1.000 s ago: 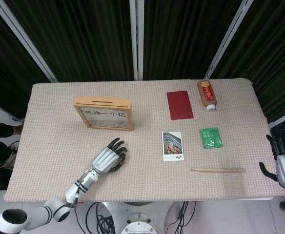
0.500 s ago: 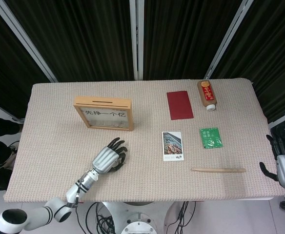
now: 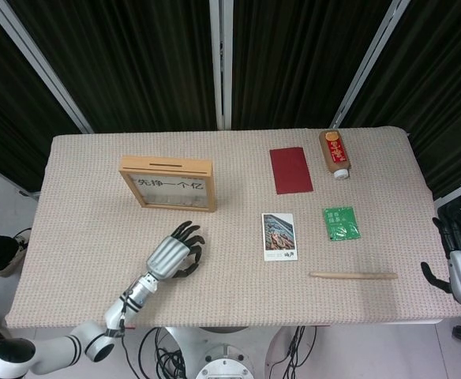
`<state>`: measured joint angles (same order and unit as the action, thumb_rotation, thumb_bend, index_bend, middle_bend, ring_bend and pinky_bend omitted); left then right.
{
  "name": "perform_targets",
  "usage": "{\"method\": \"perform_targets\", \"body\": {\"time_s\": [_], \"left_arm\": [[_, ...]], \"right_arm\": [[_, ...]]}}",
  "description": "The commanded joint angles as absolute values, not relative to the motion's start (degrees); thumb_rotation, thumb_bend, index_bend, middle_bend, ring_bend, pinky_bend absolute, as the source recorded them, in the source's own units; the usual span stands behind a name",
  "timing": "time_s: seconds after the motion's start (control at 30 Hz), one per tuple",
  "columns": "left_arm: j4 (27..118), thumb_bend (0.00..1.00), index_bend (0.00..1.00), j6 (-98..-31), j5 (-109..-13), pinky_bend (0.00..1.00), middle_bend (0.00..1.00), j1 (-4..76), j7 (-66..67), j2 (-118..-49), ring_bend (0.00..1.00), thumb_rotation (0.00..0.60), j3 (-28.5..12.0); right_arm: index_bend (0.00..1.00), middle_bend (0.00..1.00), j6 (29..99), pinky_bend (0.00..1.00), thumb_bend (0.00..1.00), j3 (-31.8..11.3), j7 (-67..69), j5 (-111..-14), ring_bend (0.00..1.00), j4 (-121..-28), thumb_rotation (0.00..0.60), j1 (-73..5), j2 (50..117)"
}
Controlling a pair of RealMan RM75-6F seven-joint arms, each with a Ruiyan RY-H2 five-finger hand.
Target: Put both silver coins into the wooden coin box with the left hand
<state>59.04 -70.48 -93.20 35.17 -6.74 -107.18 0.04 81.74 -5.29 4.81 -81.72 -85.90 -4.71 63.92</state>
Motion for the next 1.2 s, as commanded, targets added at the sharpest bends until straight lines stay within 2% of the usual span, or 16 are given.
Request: {"method": "perform_targets", "body": {"time_s": [0.03, 0.3, 0.5, 0.63, 0.87, 1.2], "left_arm": [[66.3, 0.41, 0.6, -72.4, -92.0, 0.08, 0.31, 33.7, -4.7, -102.0, 0.1, 0.6, -0.9], [86.3, 0.42, 0.61, -76.1, -87.4, 0.09, 0.31, 29.4, 1.1, -85.9, 0.1, 0.6, -3.7], [97.1, 0.42, 0.62, -77.7, -84.4, 0.09, 0.31, 29.1, 3.8, -75.1, 0.1, 0.6, -9.1], [101.5, 0.45, 0.62, -75.6, -79.6, 0.09, 0.31, 30.5, 5.1, -69.5, 0.1, 0.6, -13.8], [101.4, 0.45, 0.62, -67.6, -70.3, 0.09, 0.31, 36.5, 6.3, -65.5, 0.1, 0.6, -20.9], [93.4, 0.46, 0.63, -53.3, -58.2, 0.09, 0.31, 47.6, 8.7, -68.8, 0.1, 0.6, -24.2]], "right_arm": [[0.0, 0.0, 81.8, 0.0, 0.28, -5.3, 4.7, -81.8, 0.0, -86.1, 0.6, -4.8, 63.8], [0.0, 0.0, 81.8, 0.0, 0.28, -5.4, 4.1, -82.1, 0.0, -86.6, 0.6, -5.0, 63.9], [0.0, 0.0, 81.5, 0.0, 0.28, -5.4, 3.1, -82.4, 0.0, -87.4, 0.6, -5.5, 64.1], [0.0, 0.0, 82.0, 0.0, 0.28, -5.4, 2.3, -82.6, 0.0, -88.1, 0.6, -5.5, 64.0], [0.0, 0.0, 82.3, 0.0, 0.28, -5.5, 2.2, -82.2, 0.0, -88.6, 0.6, -5.2, 63.7], [0.0, 0.0, 82.5, 0.0, 0.28, -5.3, 2.4, -82.0, 0.0, -88.5, 0.6, -4.8, 63.6]]}}
